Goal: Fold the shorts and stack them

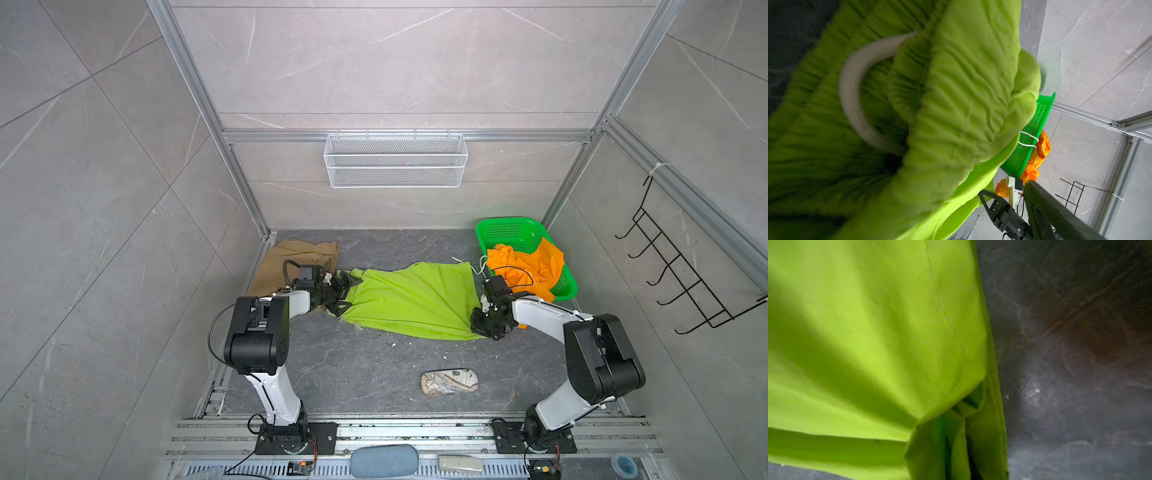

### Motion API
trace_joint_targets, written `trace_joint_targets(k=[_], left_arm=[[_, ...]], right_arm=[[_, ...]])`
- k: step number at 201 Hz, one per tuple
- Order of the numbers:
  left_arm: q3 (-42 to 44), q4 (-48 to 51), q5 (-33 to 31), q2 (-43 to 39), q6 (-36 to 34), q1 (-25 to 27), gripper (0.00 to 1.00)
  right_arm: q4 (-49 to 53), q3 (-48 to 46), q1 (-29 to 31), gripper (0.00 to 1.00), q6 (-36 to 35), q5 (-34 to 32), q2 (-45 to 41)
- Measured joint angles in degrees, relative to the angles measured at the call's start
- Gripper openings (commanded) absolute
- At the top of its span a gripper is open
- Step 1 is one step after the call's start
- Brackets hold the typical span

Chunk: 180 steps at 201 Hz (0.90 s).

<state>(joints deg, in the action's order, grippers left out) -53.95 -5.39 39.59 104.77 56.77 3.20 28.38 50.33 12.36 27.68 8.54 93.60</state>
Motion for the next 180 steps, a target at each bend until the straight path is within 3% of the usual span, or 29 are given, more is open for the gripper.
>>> trace_joint_targets(k=[36,83,109,128,155,180], left_arm=[[-0.3,5.3,-1.2,-1.8,-3.1,0.0,0.99],[-6.3,22.0,-8.5,-5.9,-11.2,1.8,0.99],[-12.5,31.7,-14.6,-9.1,-15.5,2.4,0.99],[-15.0,34.1,-17.7,-11.8,-16.3,3.5,0.99],[-14.6,29.5,-17.0,-12.8,-13.4,10.1,0.99],[-10.9,19.9,-12.6,-8.0,-7.8,16.3,0.99]], right_arm=[[1.6,1.3,0.0,0.49,-0.3,-1.4,-0.7],[10.2,12.8,-0.2,0.99,-2.2,-4.1,-8.9],[7.8,19.7,-0.2,0.99,-2.1,-0.9,-9.7],[1.2,20.3,-0.2,0.99,0.9,5.8,-6.6],[-10.0,20.3,0.9,0.99,6.8,14.0,3.3],[-19.6,20.9,2.3,0.99,12.2,19.6,13.2]])
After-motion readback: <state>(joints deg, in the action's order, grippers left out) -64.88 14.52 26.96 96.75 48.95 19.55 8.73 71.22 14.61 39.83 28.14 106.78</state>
